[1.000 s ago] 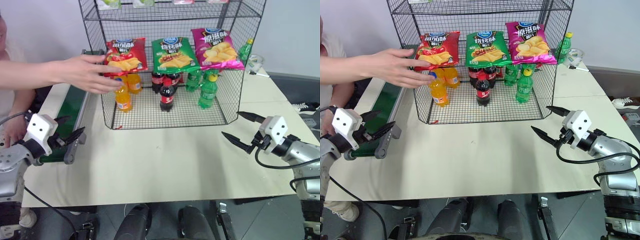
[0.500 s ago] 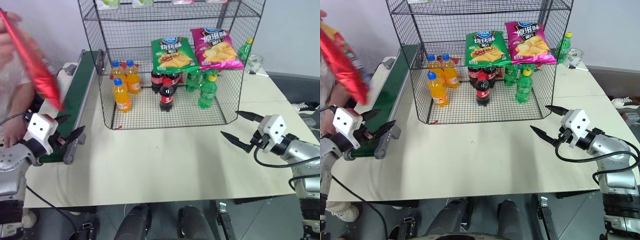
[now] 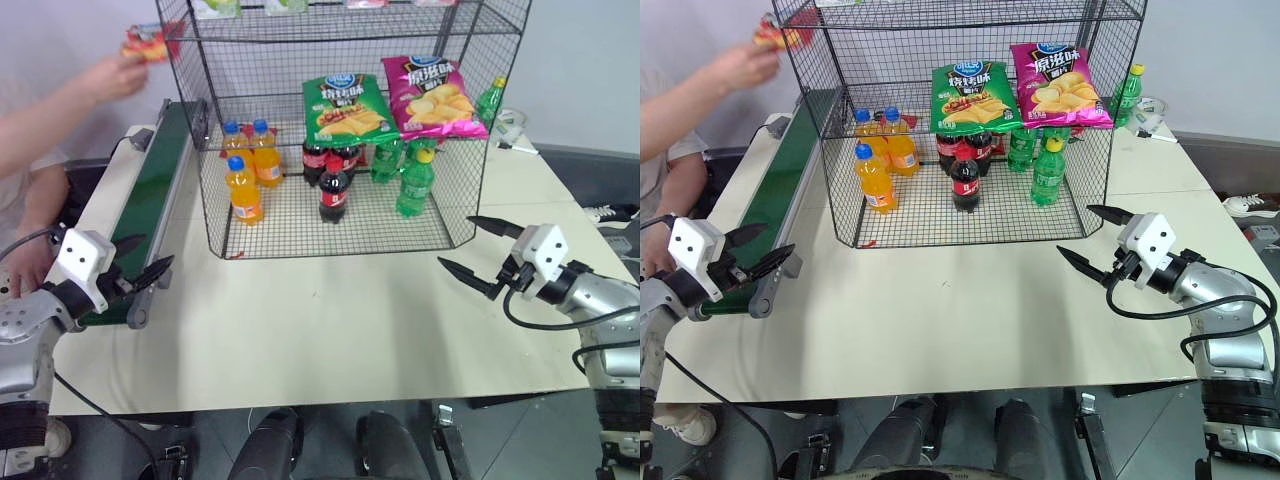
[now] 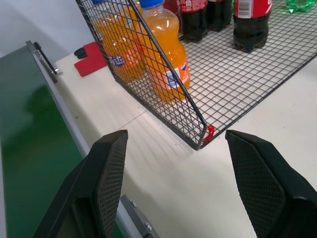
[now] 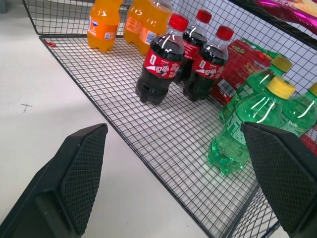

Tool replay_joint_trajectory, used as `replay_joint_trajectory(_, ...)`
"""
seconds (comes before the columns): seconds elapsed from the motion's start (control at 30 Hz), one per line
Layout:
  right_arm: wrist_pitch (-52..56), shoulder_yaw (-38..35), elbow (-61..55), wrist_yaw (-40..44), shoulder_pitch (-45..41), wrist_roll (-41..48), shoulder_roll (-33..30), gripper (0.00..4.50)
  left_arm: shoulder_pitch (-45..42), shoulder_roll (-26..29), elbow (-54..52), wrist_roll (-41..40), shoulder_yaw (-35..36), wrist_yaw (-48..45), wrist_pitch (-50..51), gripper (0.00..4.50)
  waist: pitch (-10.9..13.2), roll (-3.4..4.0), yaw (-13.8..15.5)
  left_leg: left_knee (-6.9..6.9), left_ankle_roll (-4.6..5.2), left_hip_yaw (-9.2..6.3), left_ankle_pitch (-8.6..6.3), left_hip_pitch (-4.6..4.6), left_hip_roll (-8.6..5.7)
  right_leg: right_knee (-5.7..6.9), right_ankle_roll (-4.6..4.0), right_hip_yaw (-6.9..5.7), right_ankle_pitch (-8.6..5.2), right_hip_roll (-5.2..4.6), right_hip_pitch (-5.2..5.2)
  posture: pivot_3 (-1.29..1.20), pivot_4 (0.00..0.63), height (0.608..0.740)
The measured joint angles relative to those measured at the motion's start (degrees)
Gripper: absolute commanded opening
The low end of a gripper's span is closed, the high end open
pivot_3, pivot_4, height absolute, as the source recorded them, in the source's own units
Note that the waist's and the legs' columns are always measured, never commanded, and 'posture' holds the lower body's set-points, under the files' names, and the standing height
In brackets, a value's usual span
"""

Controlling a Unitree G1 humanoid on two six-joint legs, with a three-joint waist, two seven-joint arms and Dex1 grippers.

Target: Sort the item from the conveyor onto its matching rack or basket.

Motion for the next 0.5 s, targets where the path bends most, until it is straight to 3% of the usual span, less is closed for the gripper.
replay_joint_trajectory(0.5,-0.3,1.4,2.7,3.3,-3.0,1.0,0.0,4.50,3.8,-1.2,-1.6,-1.8,1.5,-0.1,0.4,3.29,0.0,0.00,0.0,-0.03,0.00,0.00,0.00,-0.02,0.00,-0.03,0.00,0.00,0.00,0.00,-0.02,0.00,0.150,0.740)
